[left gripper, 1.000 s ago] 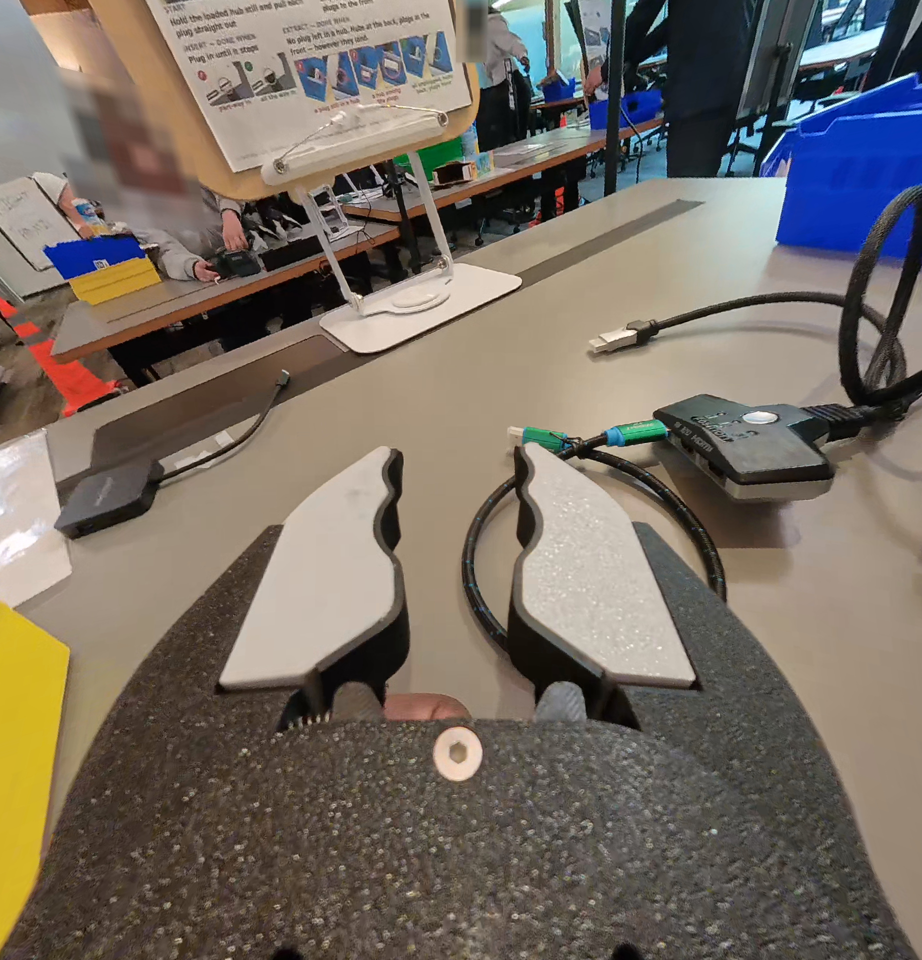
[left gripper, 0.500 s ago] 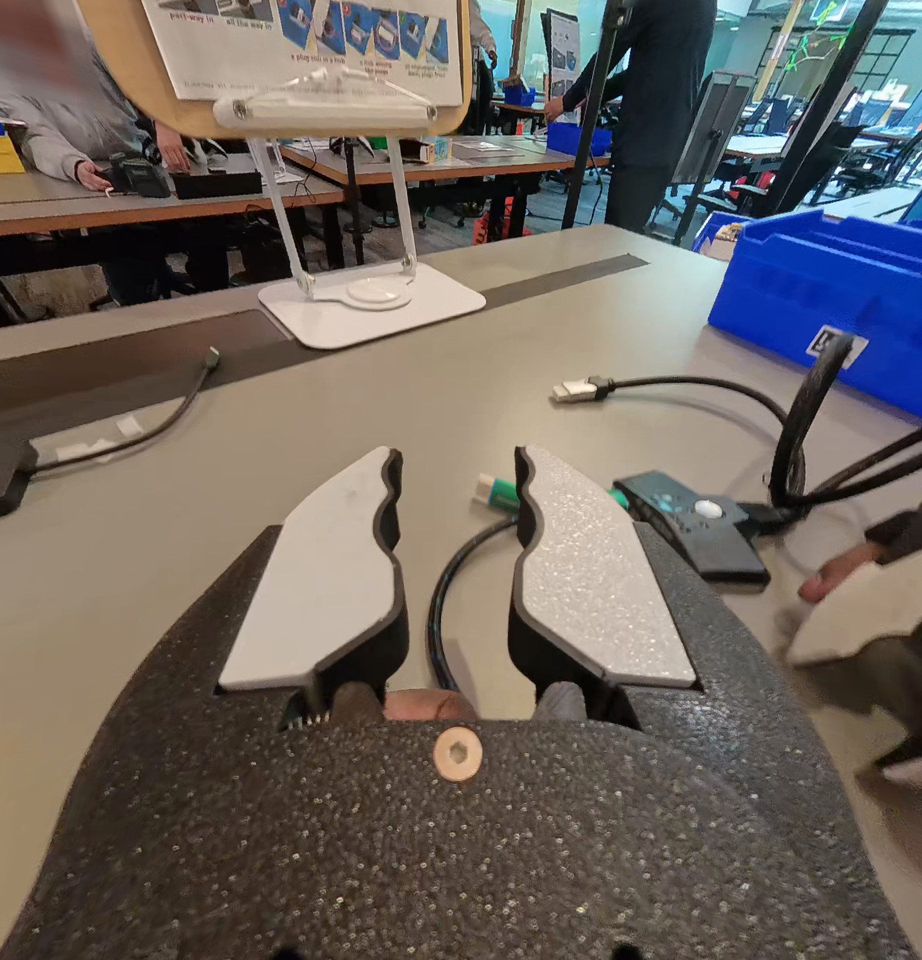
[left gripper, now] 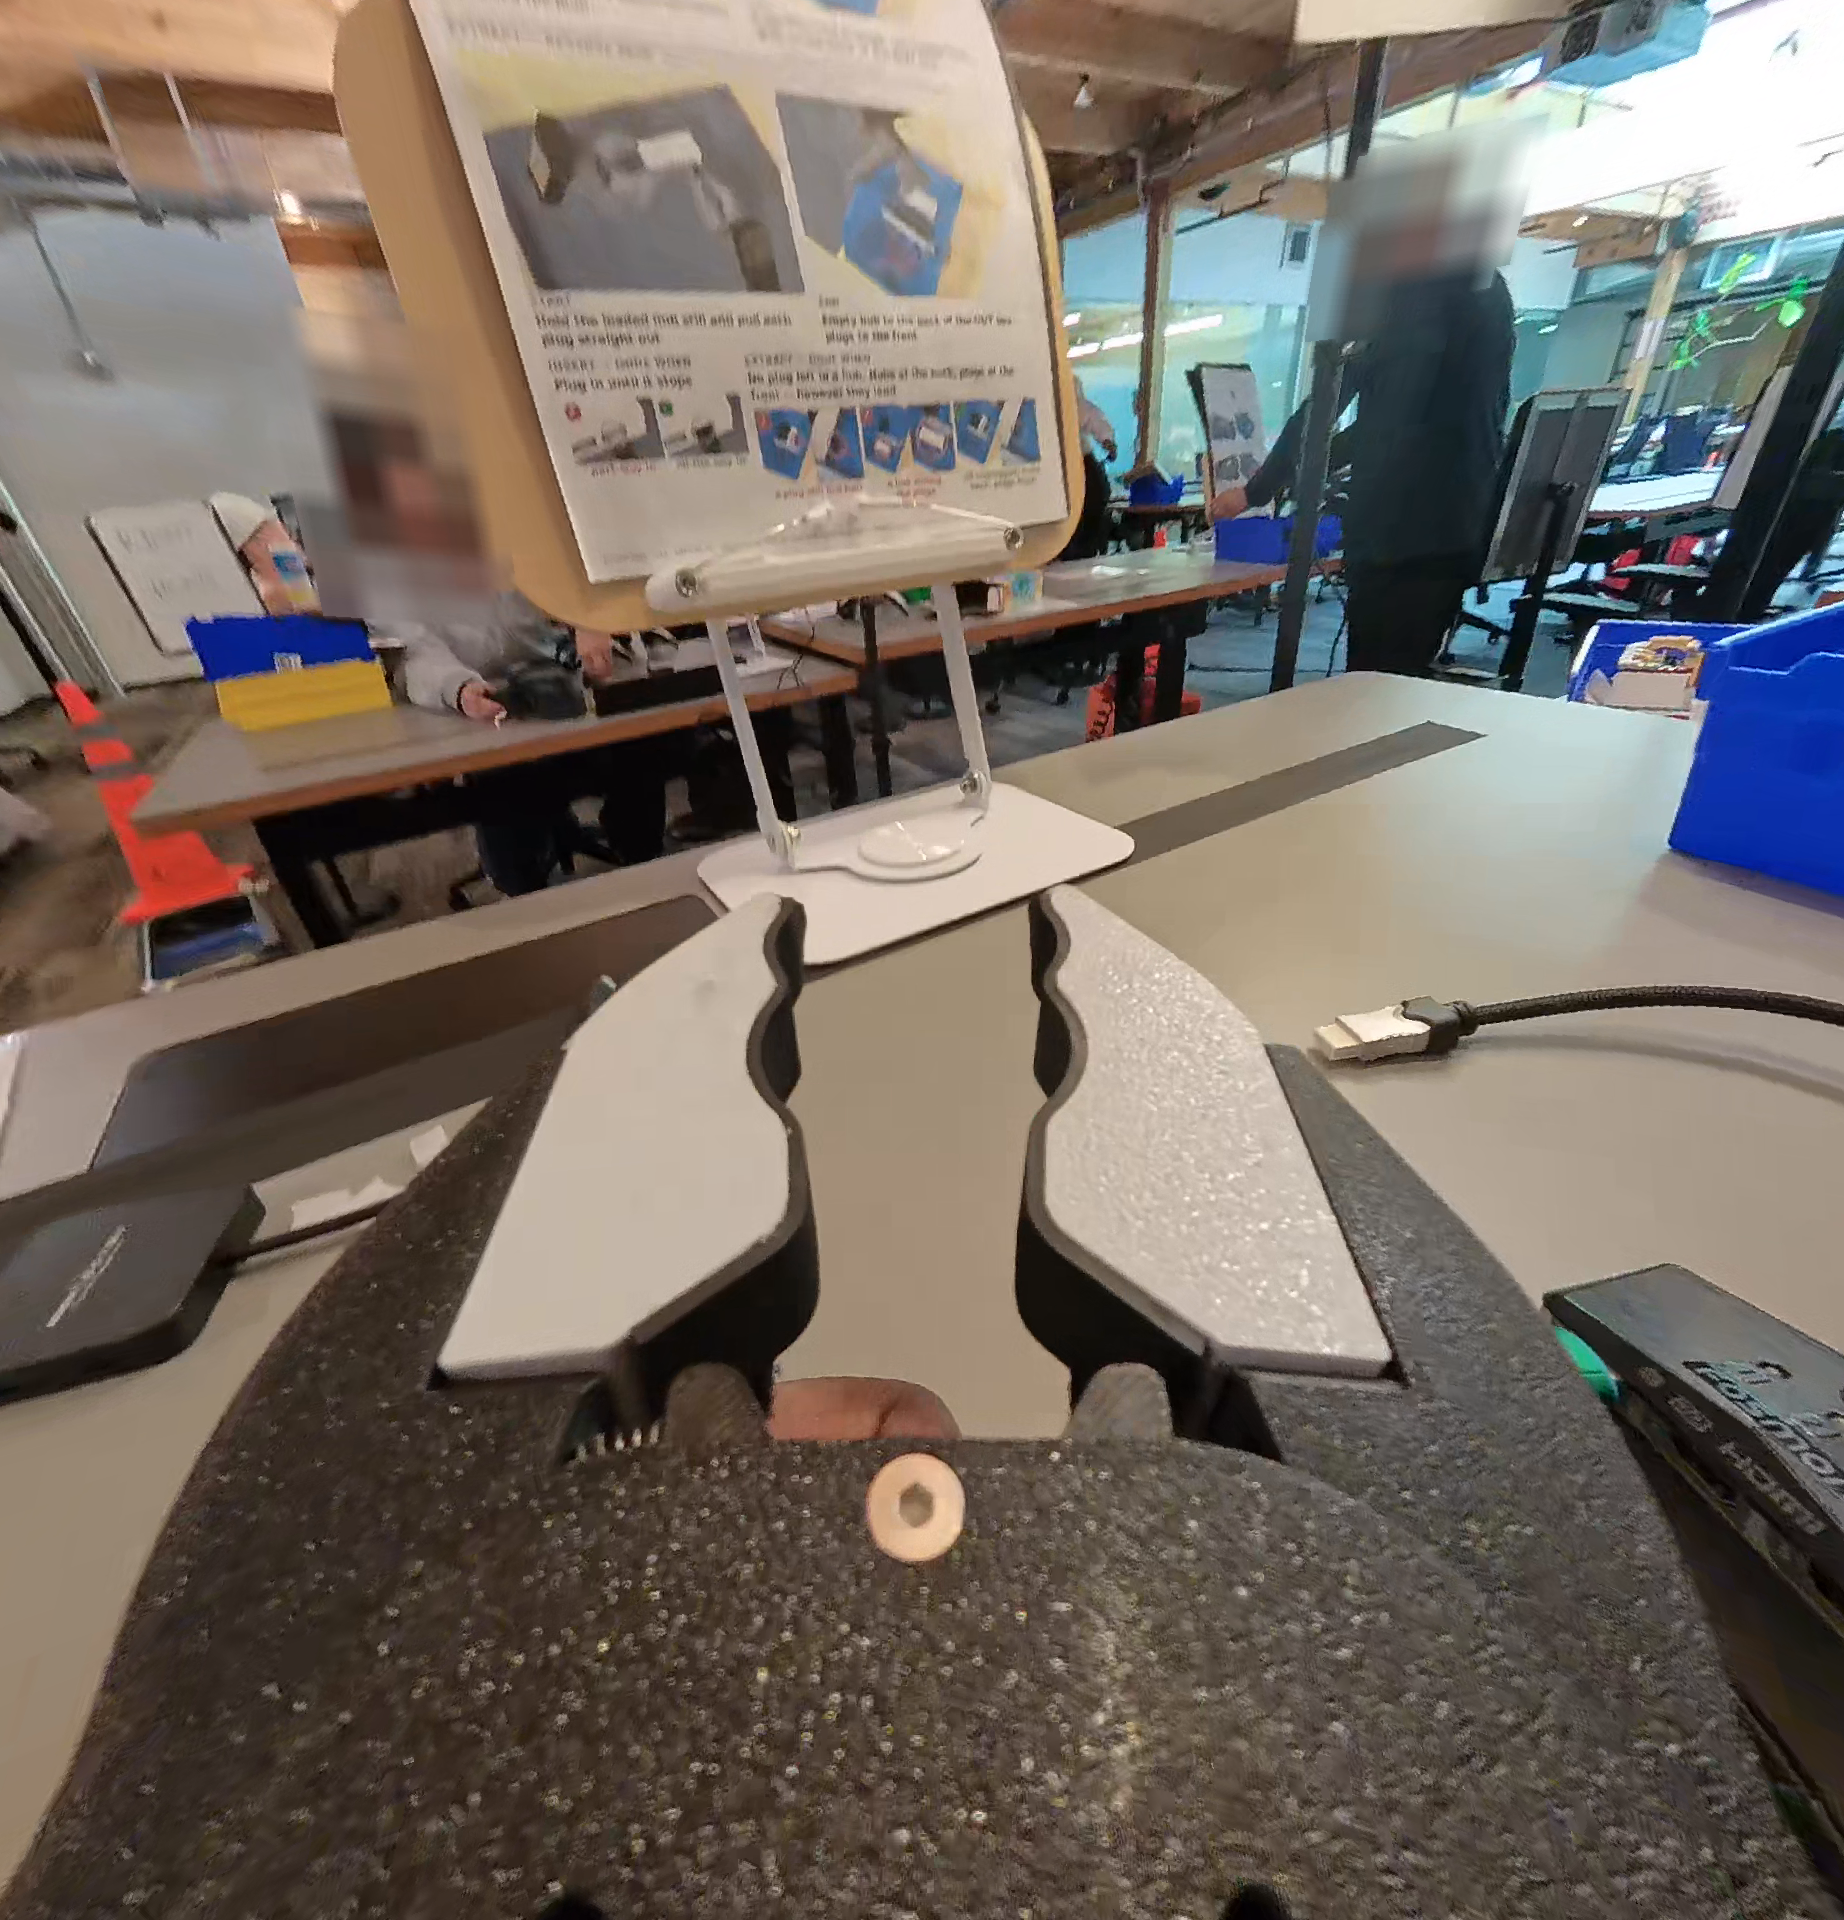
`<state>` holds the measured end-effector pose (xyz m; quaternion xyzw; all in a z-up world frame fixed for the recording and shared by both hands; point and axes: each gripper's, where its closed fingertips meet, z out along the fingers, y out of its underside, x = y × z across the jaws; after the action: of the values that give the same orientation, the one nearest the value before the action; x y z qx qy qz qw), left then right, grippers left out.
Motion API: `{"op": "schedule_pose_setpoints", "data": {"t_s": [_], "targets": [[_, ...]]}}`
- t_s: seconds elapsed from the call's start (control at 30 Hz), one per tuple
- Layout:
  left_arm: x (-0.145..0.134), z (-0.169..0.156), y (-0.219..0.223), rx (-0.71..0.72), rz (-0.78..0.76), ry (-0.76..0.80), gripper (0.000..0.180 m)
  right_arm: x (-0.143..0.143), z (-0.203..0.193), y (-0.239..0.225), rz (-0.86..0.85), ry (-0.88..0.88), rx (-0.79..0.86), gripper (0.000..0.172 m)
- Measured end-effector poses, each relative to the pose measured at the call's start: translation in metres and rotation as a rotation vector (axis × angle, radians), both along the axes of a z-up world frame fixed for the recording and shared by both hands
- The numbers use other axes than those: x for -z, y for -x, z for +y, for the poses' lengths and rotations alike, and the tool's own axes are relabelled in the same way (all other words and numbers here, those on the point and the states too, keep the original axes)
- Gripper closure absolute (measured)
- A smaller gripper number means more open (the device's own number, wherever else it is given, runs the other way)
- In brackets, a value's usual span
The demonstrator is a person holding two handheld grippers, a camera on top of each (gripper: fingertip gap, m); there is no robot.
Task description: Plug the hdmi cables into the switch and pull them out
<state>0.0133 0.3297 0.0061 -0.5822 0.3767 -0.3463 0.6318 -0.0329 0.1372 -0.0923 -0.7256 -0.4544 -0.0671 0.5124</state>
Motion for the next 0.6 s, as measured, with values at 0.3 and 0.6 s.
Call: {"op": "schedule_pose_setpoints", "data": {"t_s": [0.3, 0.6], "targets": [[0.013, -0.009, -0.004, 0.051, 0.027, -0.003, 0.138, -0.001, 0.006, -0.011, 0.122, 0.058, 0.052, 0.134], [0.027, -0.038, -0.020, 0.179, 0.132, -0.076, 0.139, 0.000, 0.011, -0.021, 0.221, 0.150, 0.080, 0.134]]}}
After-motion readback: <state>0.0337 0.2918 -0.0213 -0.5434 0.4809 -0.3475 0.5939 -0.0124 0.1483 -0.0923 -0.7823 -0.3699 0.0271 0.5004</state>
